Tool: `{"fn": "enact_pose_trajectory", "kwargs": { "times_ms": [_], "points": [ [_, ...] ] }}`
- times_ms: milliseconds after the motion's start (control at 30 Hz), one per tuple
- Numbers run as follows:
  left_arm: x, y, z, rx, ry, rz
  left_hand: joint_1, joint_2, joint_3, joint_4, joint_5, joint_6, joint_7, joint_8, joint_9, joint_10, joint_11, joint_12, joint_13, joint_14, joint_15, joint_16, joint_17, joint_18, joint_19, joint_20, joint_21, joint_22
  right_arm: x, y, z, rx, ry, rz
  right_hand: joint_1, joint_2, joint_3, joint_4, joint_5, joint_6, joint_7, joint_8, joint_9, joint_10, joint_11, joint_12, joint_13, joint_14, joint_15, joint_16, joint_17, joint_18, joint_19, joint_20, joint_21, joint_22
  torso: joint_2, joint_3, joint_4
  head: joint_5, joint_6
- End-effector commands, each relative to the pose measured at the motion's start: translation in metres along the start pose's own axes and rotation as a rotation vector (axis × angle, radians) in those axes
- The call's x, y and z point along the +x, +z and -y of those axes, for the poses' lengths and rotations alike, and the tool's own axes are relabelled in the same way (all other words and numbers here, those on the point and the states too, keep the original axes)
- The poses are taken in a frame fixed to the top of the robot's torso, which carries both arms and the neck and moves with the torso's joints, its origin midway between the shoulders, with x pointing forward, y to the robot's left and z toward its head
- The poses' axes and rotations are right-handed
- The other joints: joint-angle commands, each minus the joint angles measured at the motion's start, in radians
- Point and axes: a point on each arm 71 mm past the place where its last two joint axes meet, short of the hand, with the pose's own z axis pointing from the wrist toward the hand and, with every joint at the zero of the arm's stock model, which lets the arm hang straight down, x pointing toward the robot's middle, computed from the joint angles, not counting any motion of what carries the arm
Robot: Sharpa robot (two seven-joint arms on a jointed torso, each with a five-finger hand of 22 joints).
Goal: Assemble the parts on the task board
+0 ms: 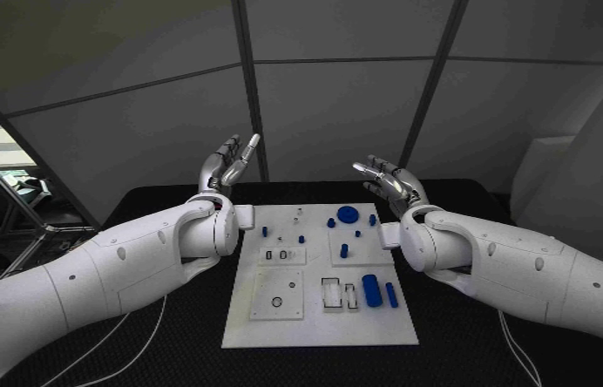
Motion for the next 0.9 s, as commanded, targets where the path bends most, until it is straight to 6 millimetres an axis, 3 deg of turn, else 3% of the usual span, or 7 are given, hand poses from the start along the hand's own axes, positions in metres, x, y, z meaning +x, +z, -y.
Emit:
{"fn": "enact_pose_trajectory", "kwargs": {
  "times_ms": [33, 233, 267, 367, 567, 667, 900],
  "points": [
    [0.004, 0.005, 0.004, 0.027, -0.022, -0.063, 0.054, 0.012, -0.008, 0.013, 0.009, 0.022, 0.010, 0.008, 0.004, 0.019, 0.010, 0.014, 0.003, 0.015, 0.007, 0.006, 0.002, -0.015, 0.005, 0.014, 0.009, 0.003, 0.010, 0.004, 0.001, 0.037, -0.030, -0.171, 0.127, 0.001, 0.028, -0.017, 0.008, 0.195, 0.056, 0.036, 0.019, 0.224, 0.053, 0.035, 0.020, 0.258, 0.048, 0.055, 0.025, 0.017, 0.119, 0.007, 0.065, 0.034, 0.000, -0.0001, -0.0002, 0.000, 0.000],
    [0.004, 0.006, 0.004, 0.029, -0.023, -0.062, 0.102, 0.044, -0.036, 0.000, 0.005, 0.091, 0.066, 0.023, 0.012, 0.131, 0.069, 0.077, 0.015, 0.117, 0.053, 0.021, 0.015, -0.011, 0.050, 0.005, 0.036, 0.017, 0.009, 0.009, 0.001, 0.049, -0.042, -0.202, 0.253, -0.021, 0.067, -0.016, 0.031, 0.577, 0.078, 0.107, 0.048, 0.634, 0.080, 0.094, 0.039, 0.591, 0.074, 0.130, 0.039, 0.019, 0.398, 0.034, 0.212, 0.098, 0.000, -0.0001, -0.0002, 0.000, 0.000],
    [-0.015, 0.006, 0.005, 0.017, -0.034, -0.093, 0.111, 0.049, -0.041, -0.004, 0.005, 0.120, 0.076, 0.030, 0.016, 0.166, 0.079, 0.093, 0.018, 0.158, 0.062, 0.029, 0.019, -0.011, 0.065, 0.009, 0.045, 0.021, -0.013, 0.015, -0.017, -0.155, -0.368, -0.196, 0.262, -0.023, 0.074, -0.017, 0.039, 0.601, 0.080, 0.108, 0.047, 0.657, 0.081, 0.094, 0.038, 0.615, 0.075, 0.133, 0.037, 0.018, 0.412, 0.035, 0.220, 0.100, 0.013, -0.0022, 0.0015, 0.004, -0.002],
    [-0.018, 0.004, 0.007, 0.023, -0.036, -0.098, 0.138, 0.062, -0.052, -0.024, 0.007, 0.226, 0.106, 0.056, 0.029, 0.293, 0.110, 0.148, 0.027, 0.332, 0.092, 0.069, 0.038, -0.010, 0.162, 0.037, 0.096, 0.047, -0.016, 0.017, -0.022, -0.189, -0.436, -0.188, 0.283, -0.032, 0.094, -0.020, 0.066, 0.645, 0.079, 0.112, 0.045, 0.711, 0.077, 0.095, 0.036, 0.675, 0.073, 0.145, 0.038, 0.020, 0.454, 0.032, 0.244, 0.106, 0.022, -0.0011, 0.0014, 0.007, 0.001],
    [-0.025, -0.004, 0.013, 0.041, -0.041, -0.110, 0.175, 0.085, -0.087, -0.073, 0.011, 0.363, 0.090, 0.079, 0.040, 0.462, 0.136, 0.192, 0.028, 0.659, 0.109, 0.135, 0.052, -0.008, 0.478, 0.063, 0.259, 0.113, -0.024, 0.024, -0.035, -0.251, -0.566, -0.176, 0.287, -0.049, 0.143, -0.019, 0.083, 0.709, 0.058, 0.099, 0.036, 0.789, 0.055, 0.070, 0.032, 0.767, 0.048, 0.146, 0.035, 0.019, 0.541, 0.006, 0.299, 0.122, 0.044, 0.0025, 0.0000, 0.009, 0.010],
    [-0.027, -0.008, 0.017, 0.049, -0.041, -0.116, 0.193, 0.094, -0.103, -0.105, 0.017, 0.507, 0.102, 0.108, 0.055, 0.536, 0.146, 0.201, 0.028, 0.743, 0.112, 0.146, 0.058, -0.009, 0.545, 0.064, 0.289, 0.117, -0.027, 0.026, -0.042, -0.274, -0.622, -0.171, 0.284, -0.062, 0.169, -0.019, 0.086, 0.734, 0.051, 0.090, 0.035, 0.821, 0.046, 0.054, 0.033, 0.805, 0.037, 0.141, 0.036, 0.020, 0.560, -0.006, 0.316, 0.126, 0.057, 0.0037, 0.0002, 0.009, 0.013],
    [-0.031, -0.019, 0.024, 0.062, -0.030, -0.151, 0.228, 0.100, -0.120, -0.161, 0.029, 0.620, 0.127, 0.135, 0.074, 0.630, 0.143, 0.199, 0.029, 0.873, 0.104, 0.168, 0.078, -0.009, 0.654, 0.048, 0.339, 0.125, -0.030, 0.030, -0.058, -0.303, -0.750, -0.185, 0.286, -0.096, 0.205, -0.019, 0.083, 0.776, 0.037, 0.077, 0.036, 0.881, 0.027, 0.037, 0.034, 0.893, 0.005, 0.144, 0.040, 0.020, 0.648, -0.041, 0.388, 0.153, 0.089, 0.0060, 0.0059, 0.006, 0.024]
  ]
}}
